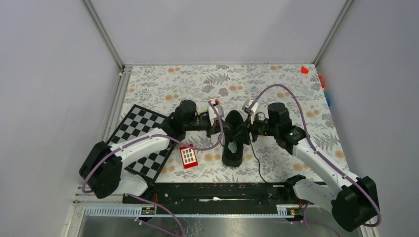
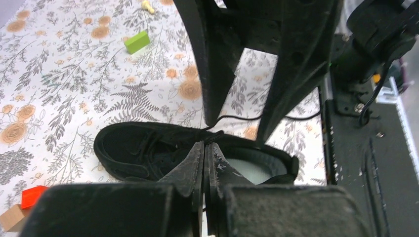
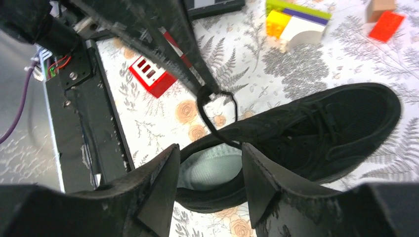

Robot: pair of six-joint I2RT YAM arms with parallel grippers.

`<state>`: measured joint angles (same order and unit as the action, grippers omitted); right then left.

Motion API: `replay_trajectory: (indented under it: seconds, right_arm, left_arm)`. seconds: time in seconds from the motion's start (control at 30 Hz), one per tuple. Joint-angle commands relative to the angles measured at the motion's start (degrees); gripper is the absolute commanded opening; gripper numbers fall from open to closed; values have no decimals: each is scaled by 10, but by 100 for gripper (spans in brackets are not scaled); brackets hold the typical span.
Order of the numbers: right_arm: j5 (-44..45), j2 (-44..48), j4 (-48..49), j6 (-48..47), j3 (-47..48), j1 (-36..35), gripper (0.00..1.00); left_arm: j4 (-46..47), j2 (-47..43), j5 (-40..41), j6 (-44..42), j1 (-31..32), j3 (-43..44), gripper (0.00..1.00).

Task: Tie the shoes
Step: Wrap the shoelace around the shoelace.

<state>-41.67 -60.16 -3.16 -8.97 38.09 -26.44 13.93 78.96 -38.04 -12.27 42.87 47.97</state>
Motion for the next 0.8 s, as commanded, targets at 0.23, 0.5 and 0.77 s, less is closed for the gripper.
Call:
replay_trajectory:
  seconds: [0.23, 0.5, 0.77]
  right_arm:
    - [32, -36, -131, -16, 143, 4, 51]
    - [-17, -68, -144, -13, 157, 3, 47]
    - [-25, -88, -117, -2, 160, 0, 47]
  left_arm:
    - [135, -24, 30, 136, 6, -53, 0]
    - [149, -18, 46, 139, 5, -60, 0]
    - [148, -15, 44, 140, 6, -59, 0]
